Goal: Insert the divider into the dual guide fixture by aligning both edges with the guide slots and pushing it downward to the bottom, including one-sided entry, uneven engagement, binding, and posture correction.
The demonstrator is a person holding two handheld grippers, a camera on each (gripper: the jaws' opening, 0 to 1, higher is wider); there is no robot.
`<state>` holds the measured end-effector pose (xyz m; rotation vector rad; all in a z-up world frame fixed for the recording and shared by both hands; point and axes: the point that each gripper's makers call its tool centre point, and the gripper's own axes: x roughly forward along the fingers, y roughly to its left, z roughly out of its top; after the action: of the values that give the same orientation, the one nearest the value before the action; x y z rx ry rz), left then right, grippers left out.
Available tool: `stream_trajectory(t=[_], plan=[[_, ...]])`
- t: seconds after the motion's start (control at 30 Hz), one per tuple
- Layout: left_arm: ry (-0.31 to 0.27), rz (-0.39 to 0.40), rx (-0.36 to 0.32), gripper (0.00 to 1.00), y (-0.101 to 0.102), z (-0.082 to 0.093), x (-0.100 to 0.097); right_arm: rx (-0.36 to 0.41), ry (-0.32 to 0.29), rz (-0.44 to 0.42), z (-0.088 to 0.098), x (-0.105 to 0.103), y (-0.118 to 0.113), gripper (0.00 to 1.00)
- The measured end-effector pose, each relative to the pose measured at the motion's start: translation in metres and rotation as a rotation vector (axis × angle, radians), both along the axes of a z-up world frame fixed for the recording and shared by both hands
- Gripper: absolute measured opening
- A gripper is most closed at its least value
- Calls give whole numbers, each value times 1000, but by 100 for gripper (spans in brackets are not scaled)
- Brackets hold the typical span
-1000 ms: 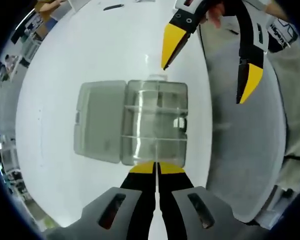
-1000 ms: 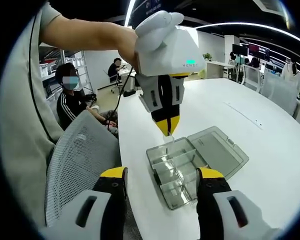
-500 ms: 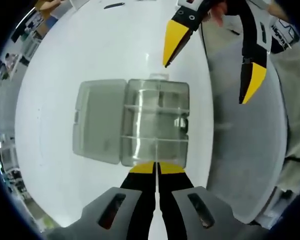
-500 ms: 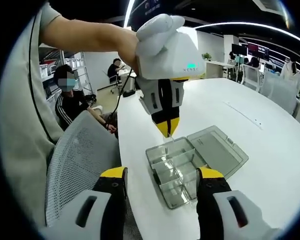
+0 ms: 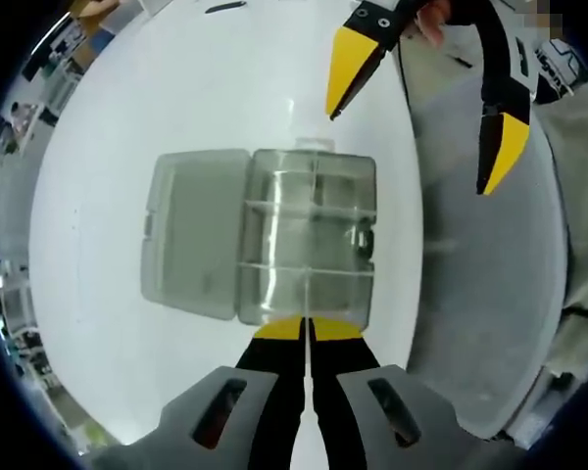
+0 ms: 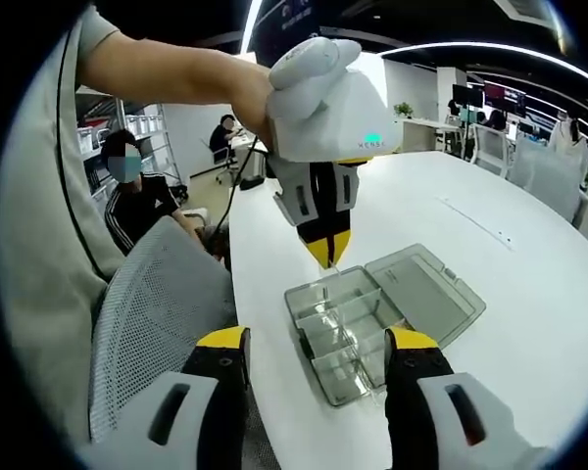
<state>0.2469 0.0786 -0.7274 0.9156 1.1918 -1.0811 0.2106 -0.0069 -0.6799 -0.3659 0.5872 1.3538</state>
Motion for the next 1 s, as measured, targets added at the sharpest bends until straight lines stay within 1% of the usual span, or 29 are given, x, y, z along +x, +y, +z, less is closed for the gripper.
stream_trajectory(t=[0.23, 1.0], plan=[[3, -5, -1, 0, -2, -1, -2, -3, 0, 1, 0, 0, 0, 52], [-10, -17, 7, 0, -3, -2, 0, -1, 5, -1, -1, -1, 0, 52]])
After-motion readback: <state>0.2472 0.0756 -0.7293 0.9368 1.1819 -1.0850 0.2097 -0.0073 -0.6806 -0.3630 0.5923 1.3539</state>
